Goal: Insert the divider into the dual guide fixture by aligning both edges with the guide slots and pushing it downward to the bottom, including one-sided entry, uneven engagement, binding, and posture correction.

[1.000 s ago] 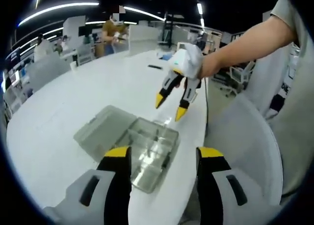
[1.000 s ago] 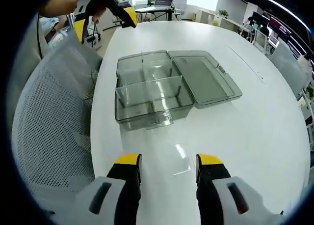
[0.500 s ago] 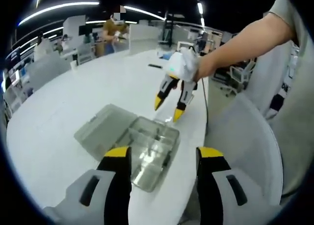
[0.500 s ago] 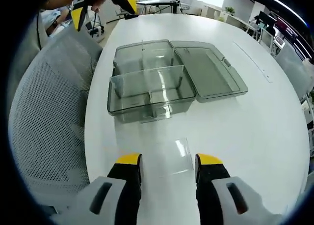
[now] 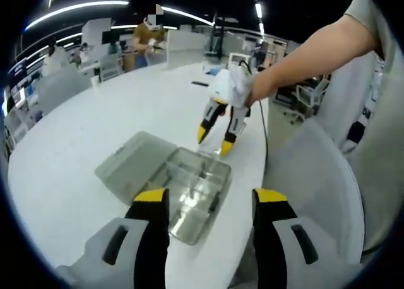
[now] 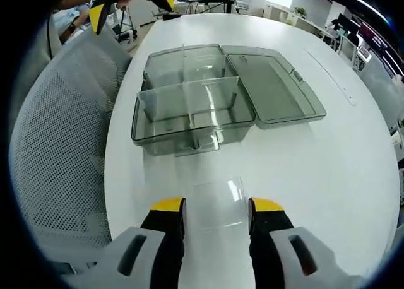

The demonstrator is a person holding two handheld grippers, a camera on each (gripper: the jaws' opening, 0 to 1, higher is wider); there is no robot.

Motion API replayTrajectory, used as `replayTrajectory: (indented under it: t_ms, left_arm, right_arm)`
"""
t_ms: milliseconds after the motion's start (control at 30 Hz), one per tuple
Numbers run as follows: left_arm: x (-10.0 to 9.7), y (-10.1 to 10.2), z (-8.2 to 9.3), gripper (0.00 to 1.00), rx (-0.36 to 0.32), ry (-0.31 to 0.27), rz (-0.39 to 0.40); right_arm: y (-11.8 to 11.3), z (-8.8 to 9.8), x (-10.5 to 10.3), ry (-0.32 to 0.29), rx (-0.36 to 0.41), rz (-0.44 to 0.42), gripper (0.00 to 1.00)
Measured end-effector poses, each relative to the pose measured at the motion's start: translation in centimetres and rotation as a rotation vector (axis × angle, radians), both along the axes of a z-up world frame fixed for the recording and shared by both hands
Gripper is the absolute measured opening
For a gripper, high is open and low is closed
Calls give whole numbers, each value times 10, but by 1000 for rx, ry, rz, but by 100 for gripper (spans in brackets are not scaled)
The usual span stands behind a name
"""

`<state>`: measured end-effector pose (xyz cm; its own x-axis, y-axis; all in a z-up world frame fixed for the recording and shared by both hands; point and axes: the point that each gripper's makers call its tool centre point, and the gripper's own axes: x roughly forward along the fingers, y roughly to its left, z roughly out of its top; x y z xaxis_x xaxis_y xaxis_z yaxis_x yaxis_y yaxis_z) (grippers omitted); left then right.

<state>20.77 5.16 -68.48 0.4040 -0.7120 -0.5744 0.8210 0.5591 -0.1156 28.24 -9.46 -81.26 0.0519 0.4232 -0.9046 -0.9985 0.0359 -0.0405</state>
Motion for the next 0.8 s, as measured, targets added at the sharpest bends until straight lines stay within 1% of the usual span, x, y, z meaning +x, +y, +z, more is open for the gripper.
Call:
replayTrajectory:
  t_ms: [333, 467, 633, 800]
  left_arm:
    - [1, 2, -2, 51, -3, 4, 8]
    - [0, 3, -3, 51, -3, 7, 10]
    - [0, 3, -4, 51, -5, 11, 13]
    - [0, 3, -4, 51, -6, 12, 14]
  right_arm:
    - [2, -5, 3, 6, -12, 13, 35]
    - [3, -4, 3, 12, -13, 18, 36]
    - [2, -4, 1, 32, -11, 14, 34]
    - [2, -5, 1, 32, -10, 15, 34]
